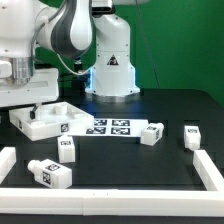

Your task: Assemble one leg

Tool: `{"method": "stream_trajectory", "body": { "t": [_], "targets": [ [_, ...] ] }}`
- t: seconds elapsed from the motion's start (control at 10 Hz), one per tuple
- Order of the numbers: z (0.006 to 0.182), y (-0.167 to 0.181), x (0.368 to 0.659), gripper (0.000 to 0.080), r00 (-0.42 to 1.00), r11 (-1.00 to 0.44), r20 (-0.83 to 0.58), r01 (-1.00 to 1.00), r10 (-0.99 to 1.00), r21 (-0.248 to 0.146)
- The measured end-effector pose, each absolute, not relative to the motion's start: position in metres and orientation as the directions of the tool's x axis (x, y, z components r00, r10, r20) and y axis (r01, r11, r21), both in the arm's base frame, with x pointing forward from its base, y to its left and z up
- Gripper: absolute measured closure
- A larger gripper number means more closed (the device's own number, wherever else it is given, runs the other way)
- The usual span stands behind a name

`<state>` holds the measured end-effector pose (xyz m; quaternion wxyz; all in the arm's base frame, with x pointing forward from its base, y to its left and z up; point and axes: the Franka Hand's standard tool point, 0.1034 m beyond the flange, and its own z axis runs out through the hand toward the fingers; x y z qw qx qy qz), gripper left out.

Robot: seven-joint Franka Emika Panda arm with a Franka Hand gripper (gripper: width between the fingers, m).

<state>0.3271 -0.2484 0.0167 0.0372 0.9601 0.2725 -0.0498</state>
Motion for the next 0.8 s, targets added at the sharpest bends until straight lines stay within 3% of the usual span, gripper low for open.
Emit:
{"method": "stream_trajectory", "body": {
  "t": [0.1,0.4,0.5,0.6,0.8],
  "targets": [
    [0.0189,-0.2468,0.3349,0.0150,0.843,-0.845,-0.108,0.533,0.527,0.044],
    [0.0183,-0.2475,0.3331,0.0566,0.844,-0.846,-0.110,0.531,0.525,0.044],
    [0.0182,-0.2475,0.3331,0.0566,0.844,-0.846,-0.110,0.531,0.525,0.044],
    [0.0183,-0.2475,0.3331,0.0734,0.844,-0.846,-0.110,0.532,0.525,0.044],
    [0.0183,-0.2476,0.3331,0.0748,0.844,-0.846,-0.110,0.531,0.525,0.045]
  ]
}}
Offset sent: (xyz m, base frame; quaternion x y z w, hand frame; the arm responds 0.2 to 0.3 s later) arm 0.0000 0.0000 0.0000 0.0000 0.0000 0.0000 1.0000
